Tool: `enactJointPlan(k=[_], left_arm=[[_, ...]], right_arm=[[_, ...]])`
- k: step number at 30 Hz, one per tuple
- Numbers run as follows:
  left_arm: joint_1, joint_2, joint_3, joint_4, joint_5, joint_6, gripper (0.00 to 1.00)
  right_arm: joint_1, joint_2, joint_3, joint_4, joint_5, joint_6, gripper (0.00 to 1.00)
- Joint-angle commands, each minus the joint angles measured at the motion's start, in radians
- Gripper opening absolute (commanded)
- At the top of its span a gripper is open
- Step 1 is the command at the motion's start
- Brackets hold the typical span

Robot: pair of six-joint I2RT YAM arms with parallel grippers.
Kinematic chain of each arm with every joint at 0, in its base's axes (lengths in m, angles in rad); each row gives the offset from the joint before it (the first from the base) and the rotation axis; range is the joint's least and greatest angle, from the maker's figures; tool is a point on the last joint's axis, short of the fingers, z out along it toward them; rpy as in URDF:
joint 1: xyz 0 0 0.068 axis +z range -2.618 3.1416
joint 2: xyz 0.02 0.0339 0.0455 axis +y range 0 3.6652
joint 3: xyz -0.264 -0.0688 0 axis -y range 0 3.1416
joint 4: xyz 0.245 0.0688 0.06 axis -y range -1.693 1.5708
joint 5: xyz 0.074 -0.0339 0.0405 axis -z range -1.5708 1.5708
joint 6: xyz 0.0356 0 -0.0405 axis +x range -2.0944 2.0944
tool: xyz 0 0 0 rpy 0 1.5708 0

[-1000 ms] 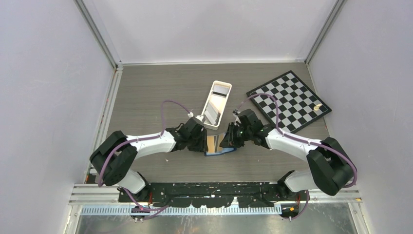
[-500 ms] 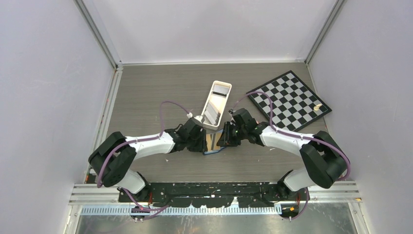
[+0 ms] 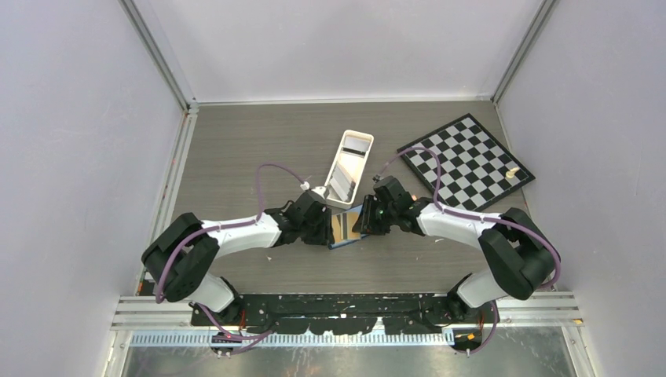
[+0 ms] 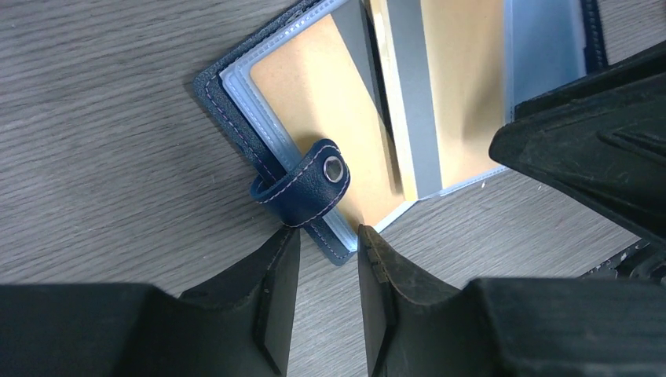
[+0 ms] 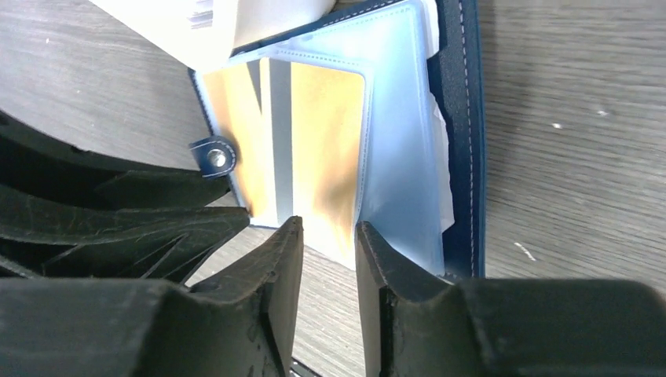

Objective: Put the credit cards into the card holder
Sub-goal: Insert the credit card into the card holder.

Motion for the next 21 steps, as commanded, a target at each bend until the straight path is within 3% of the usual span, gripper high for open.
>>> enactJointPlan(k=[1,6,21], left_arm=[[0.008,0.009,-0.018,0.008,0.008,-0.002,0.34],[0.011,0.041,-0.006,0.004,-0.008,0.011,0.29],[0.013,0.08,0.011,0.002,-0.021,0.028,0.23]], right_arm=[[0.006,-0.021,-0.006,0.028,0.101,0.002,0.4],[-0.006,-0.04,0.013,-0.037,0.12,-0.046,0.48],[-0.121,-0.032,0.025,-0.058,-0.021,-0.148,0.54]])
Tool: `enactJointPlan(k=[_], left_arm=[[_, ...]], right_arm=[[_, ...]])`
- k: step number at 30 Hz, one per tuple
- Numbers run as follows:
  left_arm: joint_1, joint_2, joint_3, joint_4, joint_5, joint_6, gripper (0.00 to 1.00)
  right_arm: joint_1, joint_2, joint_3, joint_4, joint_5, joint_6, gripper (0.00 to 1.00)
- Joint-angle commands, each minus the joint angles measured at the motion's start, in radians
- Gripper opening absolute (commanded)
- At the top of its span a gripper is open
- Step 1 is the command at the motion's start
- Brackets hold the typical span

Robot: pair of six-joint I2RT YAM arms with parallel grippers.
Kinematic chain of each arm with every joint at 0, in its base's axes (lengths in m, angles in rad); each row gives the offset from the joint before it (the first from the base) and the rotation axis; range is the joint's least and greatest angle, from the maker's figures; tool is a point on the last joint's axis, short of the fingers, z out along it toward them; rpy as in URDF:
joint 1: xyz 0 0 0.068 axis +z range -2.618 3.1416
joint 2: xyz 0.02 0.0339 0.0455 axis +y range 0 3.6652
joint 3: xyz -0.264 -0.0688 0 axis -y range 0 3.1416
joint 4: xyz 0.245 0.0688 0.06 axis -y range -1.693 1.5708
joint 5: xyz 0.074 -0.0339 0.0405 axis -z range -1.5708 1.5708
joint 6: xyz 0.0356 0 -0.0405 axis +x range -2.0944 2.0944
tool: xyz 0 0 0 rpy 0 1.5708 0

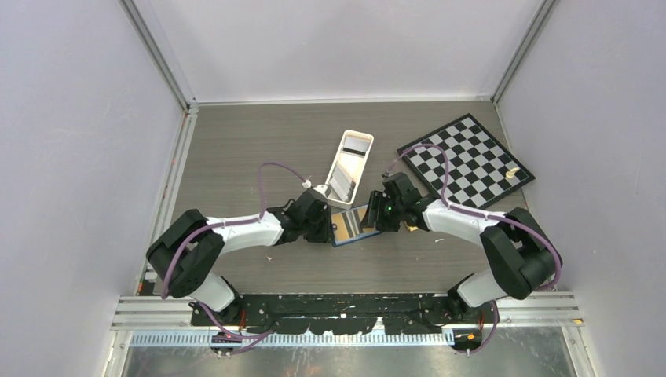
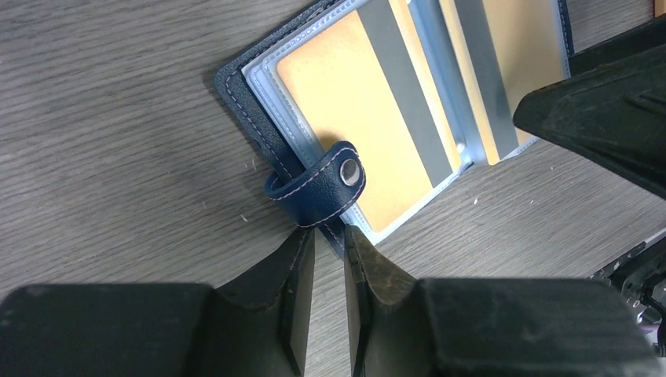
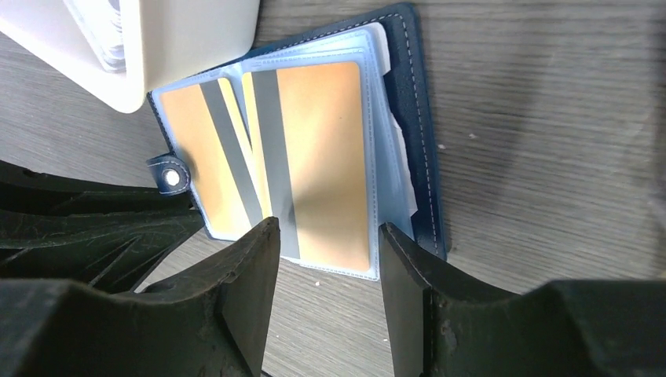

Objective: Put the credit cards into the card holder
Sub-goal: Insert the credit card into the card holder.

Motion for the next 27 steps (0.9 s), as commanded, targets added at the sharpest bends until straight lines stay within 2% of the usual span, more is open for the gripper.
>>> enactJointPlan(k=[1,9,16,21,27], left_arm=[[0.004,0.053,0.01,-0.04,-0.027,0.025,0.22],[0.004,0.074,0.021,-0.038,-0.018,0.026,0.2],[0.004,0.079,0.023,-0.045,-0.029,0.029,0.17],[0.005,0.089,0.032,-0.047,-0.027,0.032,0.15],[0.004,0.086,0.036,-0.058,-0.03,0.036,0.11]], right_arm=[[-0.049,-0.025,0.035,-0.008,-0.09,-0.067,0.53],[-0.091,0.026,0.027,0.084,-0.232,-0.051,0.41],[-0.107,0.016,-0.002,0.154,-0.245,-0.003,0.27],[-0.113,0.021,-0.019,0.229,-0.27,0.03,0.23],[-0.113,0.027,0.007,0.176,-0.248,-0.008,0.15]])
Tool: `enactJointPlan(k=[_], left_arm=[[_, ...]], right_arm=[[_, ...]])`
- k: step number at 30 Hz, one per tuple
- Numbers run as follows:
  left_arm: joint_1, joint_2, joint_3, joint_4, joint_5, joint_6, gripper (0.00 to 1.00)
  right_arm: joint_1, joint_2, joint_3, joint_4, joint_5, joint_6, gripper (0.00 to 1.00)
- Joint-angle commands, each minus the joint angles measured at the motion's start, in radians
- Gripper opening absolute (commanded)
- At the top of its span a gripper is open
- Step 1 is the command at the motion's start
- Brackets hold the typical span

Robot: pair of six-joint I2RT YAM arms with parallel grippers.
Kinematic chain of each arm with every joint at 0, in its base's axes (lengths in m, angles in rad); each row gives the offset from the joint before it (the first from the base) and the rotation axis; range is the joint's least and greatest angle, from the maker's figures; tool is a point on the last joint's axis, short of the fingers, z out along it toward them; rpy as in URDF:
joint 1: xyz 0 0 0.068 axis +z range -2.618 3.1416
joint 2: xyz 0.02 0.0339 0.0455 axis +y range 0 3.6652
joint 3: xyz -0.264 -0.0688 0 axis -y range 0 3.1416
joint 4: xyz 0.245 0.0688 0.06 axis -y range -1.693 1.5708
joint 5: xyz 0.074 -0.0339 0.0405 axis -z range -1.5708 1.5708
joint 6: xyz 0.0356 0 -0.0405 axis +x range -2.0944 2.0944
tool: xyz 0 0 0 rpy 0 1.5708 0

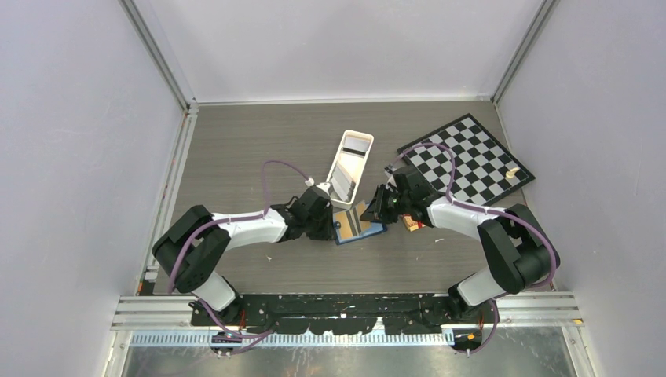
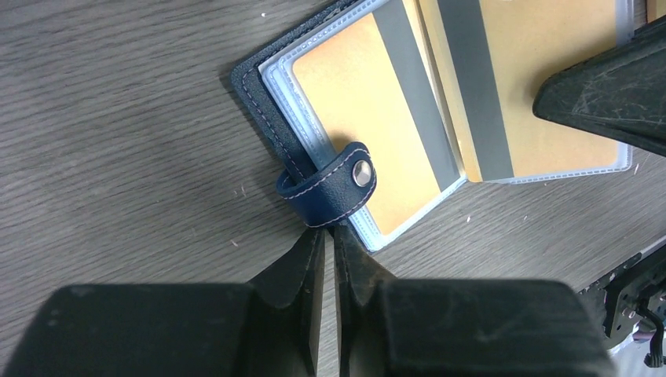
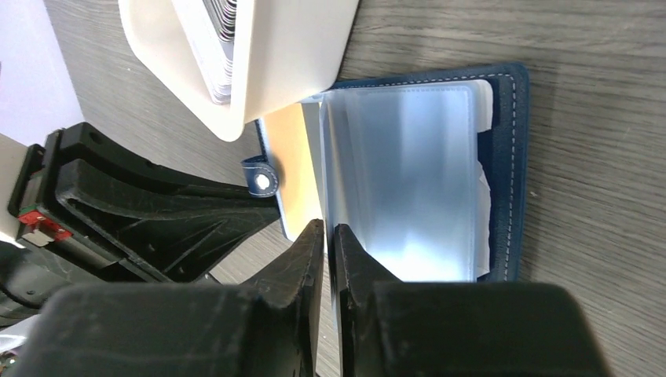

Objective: Put the credit cards into the card holder
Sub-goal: Insert the credit card into the card holder.

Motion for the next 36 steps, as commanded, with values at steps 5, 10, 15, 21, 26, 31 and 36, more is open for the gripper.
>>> enactJointPlan(k=[5,10,15,21,26,31,36], left_arm=[[0.002,0.031,-0.004,-0.062,-0.035,0.037,0.08],[0.002,0.035,-0.004,-0.022,0.001,0.04,0.08],[0.003,0.061,0.005,0.004,0.026,0.052,0.08],[0.005,0.073,0.01,0.029,0.038,0.059,0.07],[0.012,0.039,-0.019,0.031,0.02,0.05,0.08],[0.013,-0.037,-0.068,0.02,0.004,0.042,0.14],[0.02,-0.117,-0.11,-0.032,-0.022,0.042,0.2]], right_arm=[[-0.001,-0.044,0.078,-0.15,0.082,-0.111,0.12],[0.016,-0.028,0.13,-0.232,0.119,-0.17,0.1],[0.098,-0.005,0.186,-0.303,0.23,-0.218,0.1],[0.173,0.026,0.229,-0.346,0.308,-0.225,0.18],[0.229,0.018,0.235,-0.322,0.324,-0.199,0.35],[0.278,0.039,0.246,-0.286,0.327,-0.175,0.43],[0.301,0.056,0.249,-0.226,0.287,-0.143,0.47]])
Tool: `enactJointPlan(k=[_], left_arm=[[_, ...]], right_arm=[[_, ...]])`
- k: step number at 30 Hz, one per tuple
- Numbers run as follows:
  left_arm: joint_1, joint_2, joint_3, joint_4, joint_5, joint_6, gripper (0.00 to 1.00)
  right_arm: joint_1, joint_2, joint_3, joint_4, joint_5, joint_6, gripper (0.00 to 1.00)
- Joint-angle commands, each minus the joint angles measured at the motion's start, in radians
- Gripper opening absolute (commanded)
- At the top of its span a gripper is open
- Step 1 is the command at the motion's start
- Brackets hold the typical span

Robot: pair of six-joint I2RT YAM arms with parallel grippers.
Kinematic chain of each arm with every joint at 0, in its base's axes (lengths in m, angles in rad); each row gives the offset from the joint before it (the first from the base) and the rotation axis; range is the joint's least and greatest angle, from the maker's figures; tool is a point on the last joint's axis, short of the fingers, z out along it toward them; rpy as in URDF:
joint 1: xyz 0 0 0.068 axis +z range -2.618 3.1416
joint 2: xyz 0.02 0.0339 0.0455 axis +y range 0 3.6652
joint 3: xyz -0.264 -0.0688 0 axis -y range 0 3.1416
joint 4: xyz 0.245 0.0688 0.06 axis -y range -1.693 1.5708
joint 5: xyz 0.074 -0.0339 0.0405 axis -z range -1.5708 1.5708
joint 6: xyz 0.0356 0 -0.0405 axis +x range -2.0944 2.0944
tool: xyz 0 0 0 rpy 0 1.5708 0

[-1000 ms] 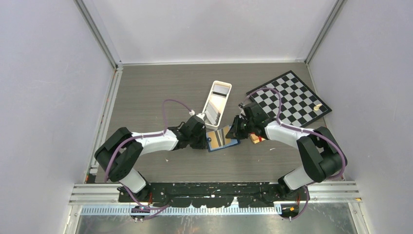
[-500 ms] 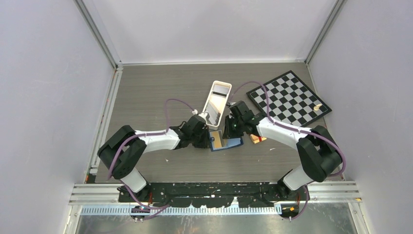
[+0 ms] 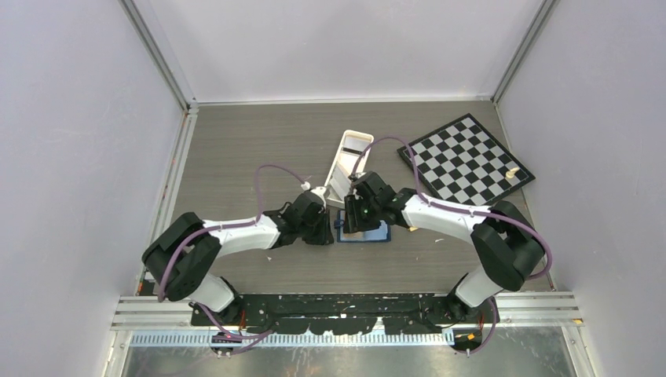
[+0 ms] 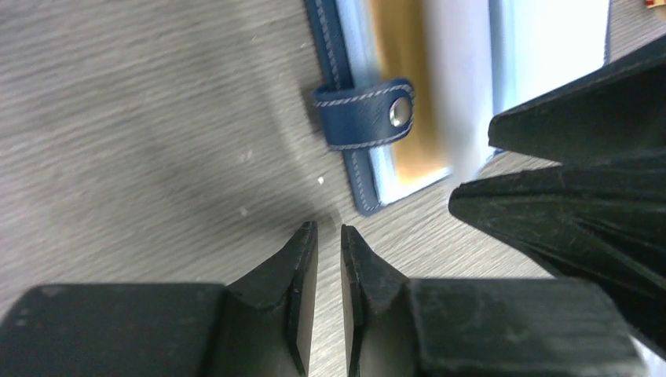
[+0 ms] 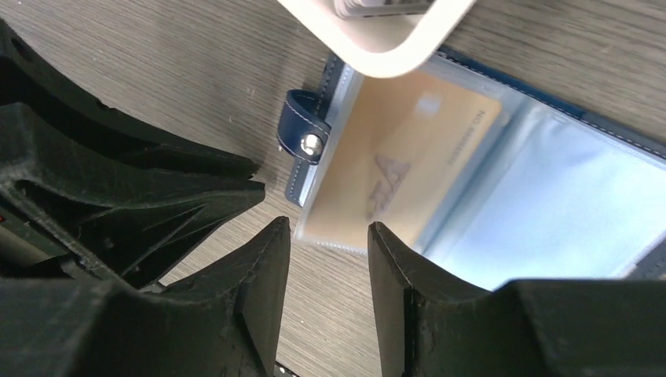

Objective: Put the credit cards into the card holder
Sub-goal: Insert the credit card into the card holder, then pick up the credit card from the storage box.

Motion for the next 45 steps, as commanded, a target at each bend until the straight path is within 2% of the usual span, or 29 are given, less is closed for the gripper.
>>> enactJointPlan(k=[1,7,10,13,17,23,26,30,38,45], left_arm=[[0.013,-0.078,-0.048,-0.098,-0.056,0.017,0.22],[0.037,-0.181,-0.055,-0.174,-0.063,0.023,0.31],[0.05,-0.226,-0.027,-0.209,-0.061,0.031,0.39],[0.071,-0.255,0.022,-0.251,-0.055,0.044,0.47],[0.122,-0.262,0.087,-0.276,-0.041,0.066,0.53],[0.219,-0.201,0.174,-0.244,0.02,0.09,0.55],[0.251,-0.145,0.209,-0.215,0.047,0.095,0.56],[0.287,-0.061,0.248,-0.167,0.08,0.085,0.57],[0.291,0.07,0.339,-0.135,0.121,0.102,0.58],[0.29,0.137,0.371,-0.138,0.092,0.129,0.57]], right_arm=[[0.017,0.002,0.039,0.08,-0.006,0.038,0.47],[0.007,-0.086,0.07,0.001,0.08,-0.008,0.59],[-0.018,-0.11,0.123,-0.067,0.112,-0.064,0.62],[-0.054,-0.105,0.181,-0.114,0.115,-0.13,0.65],[-0.103,-0.049,0.275,-0.152,0.083,-0.206,0.69],[-0.18,0.072,0.426,-0.169,0.039,-0.281,0.7],[-0.205,0.147,0.507,-0.188,0.008,-0.318,0.67],[-0.223,0.263,0.614,-0.223,-0.082,-0.383,0.66],[-0.247,0.453,0.786,-0.3,-0.22,-0.443,0.7],[-0.259,0.53,0.828,-0.318,-0.279,-0.46,0.7]])
